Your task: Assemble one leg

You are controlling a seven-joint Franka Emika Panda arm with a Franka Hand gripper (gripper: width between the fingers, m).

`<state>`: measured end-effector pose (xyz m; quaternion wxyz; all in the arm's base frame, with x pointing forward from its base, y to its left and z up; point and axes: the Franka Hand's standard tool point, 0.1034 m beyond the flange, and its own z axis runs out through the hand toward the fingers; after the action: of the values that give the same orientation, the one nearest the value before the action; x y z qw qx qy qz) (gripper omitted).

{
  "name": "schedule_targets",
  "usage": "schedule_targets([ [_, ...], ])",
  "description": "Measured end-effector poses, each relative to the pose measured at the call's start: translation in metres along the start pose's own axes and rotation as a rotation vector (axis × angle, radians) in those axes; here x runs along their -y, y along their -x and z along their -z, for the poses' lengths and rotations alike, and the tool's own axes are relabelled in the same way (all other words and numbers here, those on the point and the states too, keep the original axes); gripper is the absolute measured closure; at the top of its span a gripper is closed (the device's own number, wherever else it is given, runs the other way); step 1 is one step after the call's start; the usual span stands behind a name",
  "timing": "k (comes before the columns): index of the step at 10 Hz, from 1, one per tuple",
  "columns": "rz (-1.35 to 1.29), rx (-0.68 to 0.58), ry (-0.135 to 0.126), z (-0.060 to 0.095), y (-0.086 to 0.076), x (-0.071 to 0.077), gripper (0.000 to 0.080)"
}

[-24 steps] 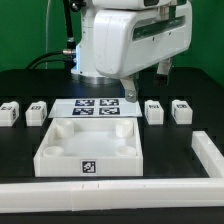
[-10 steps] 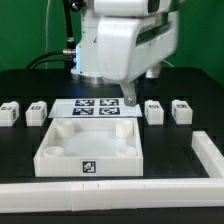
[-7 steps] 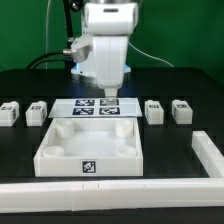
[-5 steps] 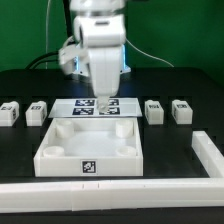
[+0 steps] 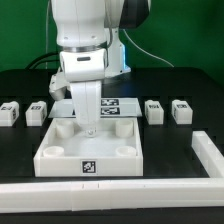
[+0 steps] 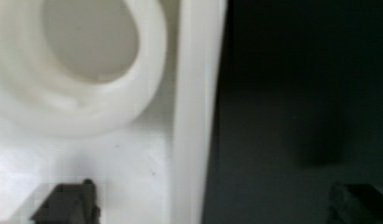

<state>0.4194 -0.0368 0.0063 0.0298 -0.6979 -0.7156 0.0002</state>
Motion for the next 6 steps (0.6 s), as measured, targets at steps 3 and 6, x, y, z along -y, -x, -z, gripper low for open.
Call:
schedule_targets([
  [3, -0.003, 0.000, -0.001, -0.0005, 0.0012, 0.0012, 0.0275],
  [6, -0.004, 0.000, -0.001, -0.0004, 0.0016, 0.0012, 0.0624],
])
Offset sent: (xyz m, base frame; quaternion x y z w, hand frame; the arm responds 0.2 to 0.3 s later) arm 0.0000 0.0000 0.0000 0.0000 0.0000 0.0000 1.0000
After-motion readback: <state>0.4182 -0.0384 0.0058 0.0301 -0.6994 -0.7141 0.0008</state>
